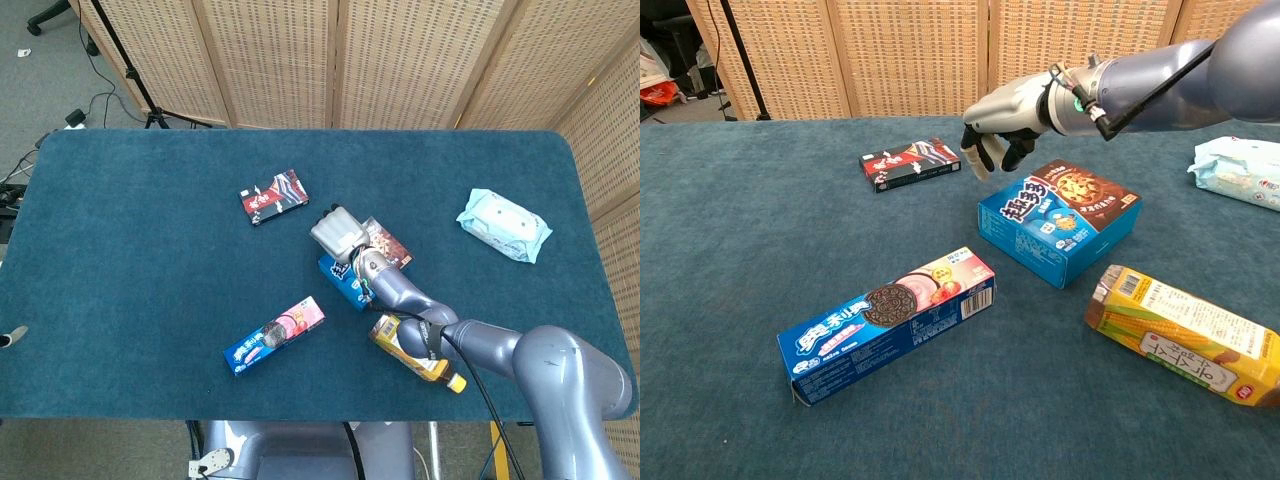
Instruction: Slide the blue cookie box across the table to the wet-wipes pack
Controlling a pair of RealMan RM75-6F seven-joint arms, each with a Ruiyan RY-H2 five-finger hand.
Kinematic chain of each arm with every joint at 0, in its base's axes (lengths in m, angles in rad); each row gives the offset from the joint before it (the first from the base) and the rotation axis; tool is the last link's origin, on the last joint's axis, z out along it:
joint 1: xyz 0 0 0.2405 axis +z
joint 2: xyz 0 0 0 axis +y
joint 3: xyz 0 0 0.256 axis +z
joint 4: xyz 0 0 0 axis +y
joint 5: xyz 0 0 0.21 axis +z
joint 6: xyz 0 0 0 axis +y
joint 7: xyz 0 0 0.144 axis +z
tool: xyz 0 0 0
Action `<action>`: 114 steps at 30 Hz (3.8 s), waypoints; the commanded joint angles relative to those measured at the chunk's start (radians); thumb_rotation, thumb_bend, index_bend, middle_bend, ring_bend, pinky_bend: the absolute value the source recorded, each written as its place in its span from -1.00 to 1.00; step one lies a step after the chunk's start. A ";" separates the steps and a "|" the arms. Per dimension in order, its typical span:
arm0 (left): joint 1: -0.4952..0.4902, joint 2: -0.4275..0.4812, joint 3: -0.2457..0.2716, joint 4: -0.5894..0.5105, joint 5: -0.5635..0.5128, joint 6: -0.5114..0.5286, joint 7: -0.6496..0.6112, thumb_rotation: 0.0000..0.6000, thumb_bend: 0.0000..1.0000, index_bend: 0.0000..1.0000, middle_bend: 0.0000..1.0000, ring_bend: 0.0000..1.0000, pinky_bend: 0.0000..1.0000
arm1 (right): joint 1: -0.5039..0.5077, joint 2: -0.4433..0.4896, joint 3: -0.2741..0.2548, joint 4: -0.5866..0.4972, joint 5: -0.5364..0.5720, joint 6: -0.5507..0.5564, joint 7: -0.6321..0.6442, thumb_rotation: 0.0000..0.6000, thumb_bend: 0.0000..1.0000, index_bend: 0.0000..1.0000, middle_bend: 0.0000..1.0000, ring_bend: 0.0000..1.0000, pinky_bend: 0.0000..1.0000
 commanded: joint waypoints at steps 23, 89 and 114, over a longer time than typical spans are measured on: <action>0.000 -0.002 0.003 -0.010 0.010 0.004 0.010 1.00 -1.00 -1.00 -1.00 -1.00 -1.00 | -0.127 0.126 -0.190 -0.170 -1.013 0.302 0.325 1.00 1.00 -0.12 -0.26 -0.57 -0.57; -0.004 0.001 0.000 -0.008 0.001 -0.012 0.001 1.00 -1.00 -1.00 -1.00 -1.00 -1.00 | -0.288 0.044 -0.219 0.336 -0.943 0.252 0.405 1.00 1.00 -0.12 -0.20 -0.60 -0.57; 0.012 0.001 0.018 -0.033 0.065 0.029 0.008 1.00 -1.00 -1.00 -1.00 -1.00 -1.00 | -0.428 0.133 -0.207 0.301 -0.896 0.342 0.457 1.00 1.00 -0.12 -0.20 -0.60 -0.57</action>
